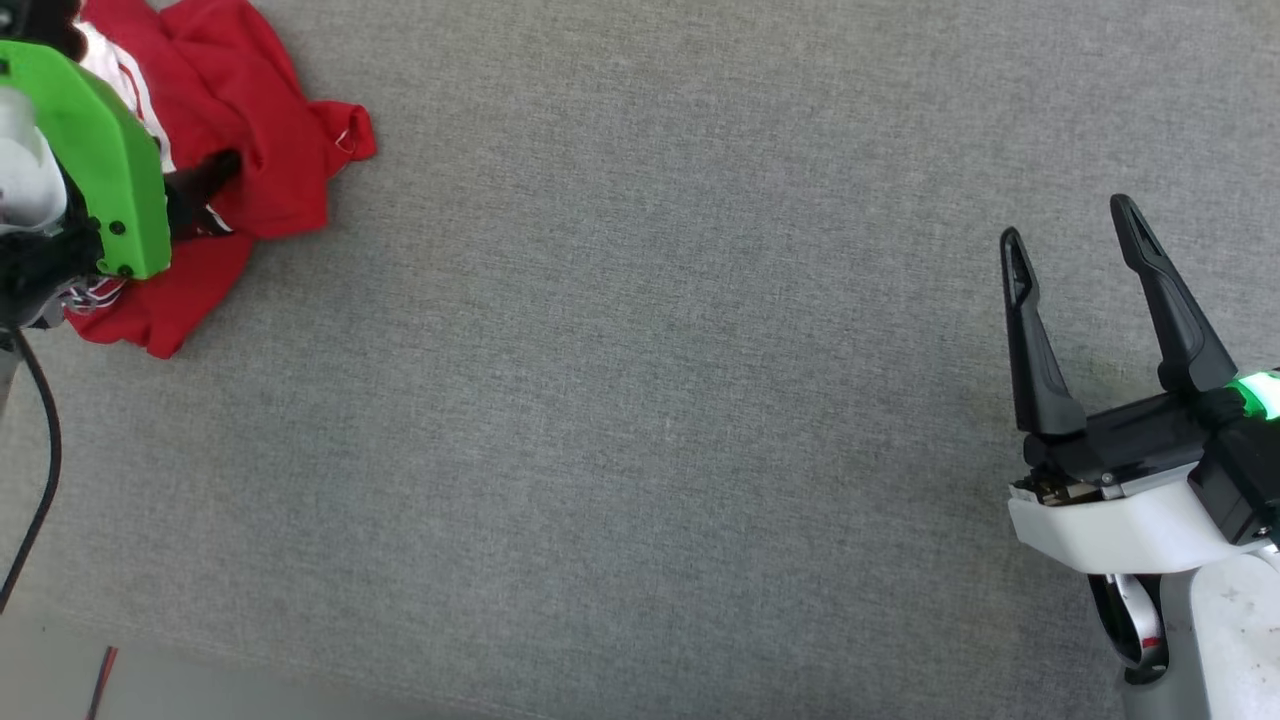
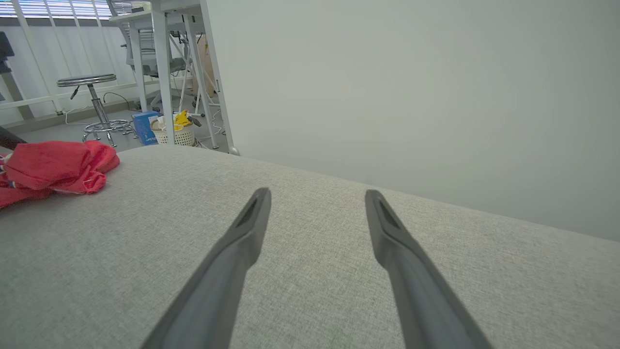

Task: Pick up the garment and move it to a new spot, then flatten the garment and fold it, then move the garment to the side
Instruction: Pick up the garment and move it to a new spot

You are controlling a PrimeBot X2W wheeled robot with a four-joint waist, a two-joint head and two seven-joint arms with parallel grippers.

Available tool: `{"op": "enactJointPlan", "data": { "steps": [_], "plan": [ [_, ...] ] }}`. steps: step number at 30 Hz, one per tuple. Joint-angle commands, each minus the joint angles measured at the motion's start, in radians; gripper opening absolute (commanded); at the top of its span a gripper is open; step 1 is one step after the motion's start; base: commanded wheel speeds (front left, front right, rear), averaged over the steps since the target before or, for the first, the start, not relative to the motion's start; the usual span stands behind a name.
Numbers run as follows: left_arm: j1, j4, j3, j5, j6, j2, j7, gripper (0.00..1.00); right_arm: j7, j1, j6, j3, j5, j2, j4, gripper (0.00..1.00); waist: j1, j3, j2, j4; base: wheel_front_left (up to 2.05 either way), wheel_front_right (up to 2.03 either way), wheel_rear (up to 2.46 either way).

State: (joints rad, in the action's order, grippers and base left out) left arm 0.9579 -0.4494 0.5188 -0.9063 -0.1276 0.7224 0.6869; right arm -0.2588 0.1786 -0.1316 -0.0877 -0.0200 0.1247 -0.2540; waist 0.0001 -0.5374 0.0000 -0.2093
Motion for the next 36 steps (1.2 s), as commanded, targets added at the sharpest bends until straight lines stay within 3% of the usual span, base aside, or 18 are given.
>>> {"op": "enactJointPlan", "data": {
  "steps": [1,6,9,14,15,16,30,36],
  "plan": [
    [0.026,-0.017,0.019,0.010,-0.001,-0.012,0.022,1.00,-0.003,0.025,0.001,-0.001,0.007,0.003,-0.005,1.00,-0.0001,-0.019,0.0000,0.007,0.00,0.00,0.00],
    [0.032,-0.095,0.083,0.047,0.002,-0.050,0.071,1.00,-0.003,0.038,0.001,-0.006,0.002,0.005,0.000,1.00,-0.0001,-0.043,0.0000,0.018,0.00,0.00,0.00],
    [0.027,-0.163,0.095,0.040,0.002,-0.094,0.058,1.00,-0.003,0.044,0.001,-0.009,-0.001,0.004,0.005,1.00,-0.0001,-0.048,0.0000,0.025,0.00,0.00,0.00],
    [0.035,-0.246,0.132,0.044,-0.001,-0.116,0.031,1.00,-0.003,0.044,0.001,-0.008,-0.008,-0.001,0.014,1.00,-0.0001,-0.039,0.0000,0.033,0.00,0.00,0.00],
    [0.041,-0.254,0.137,0.045,-0.002,-0.116,0.021,0.46,-0.003,0.042,0.001,-0.006,-0.009,-0.002,0.016,1.00,-0.0001,-0.034,0.0000,0.032,0.00,0.00,0.00],
    [0.050,-0.258,0.145,0.047,-0.002,-0.114,0.003,0.00,-0.003,0.038,0.001,-0.004,-0.009,-0.003,0.019,1.00,-0.0001,-0.028,0.0000,0.030,0.00,0.00,0.00],
    [0.197,-0.150,0.350,0.094,-0.003,-0.036,-0.330,0.00,-0.003,-0.020,0.001,-0.015,-0.039,-0.034,0.056,1.00,-0.0001,0.164,0.0000,-0.018,0.00,0.00,0.00],
    [0.272,-0.077,0.453,0.128,-0.003,-0.054,-0.425,0.00,-0.003,-0.050,0.001,-0.013,-0.050,-0.053,0.064,1.00,-0.0001,0.239,0.0000,-0.008,0.00,0.00,0.00]
  ]
}}
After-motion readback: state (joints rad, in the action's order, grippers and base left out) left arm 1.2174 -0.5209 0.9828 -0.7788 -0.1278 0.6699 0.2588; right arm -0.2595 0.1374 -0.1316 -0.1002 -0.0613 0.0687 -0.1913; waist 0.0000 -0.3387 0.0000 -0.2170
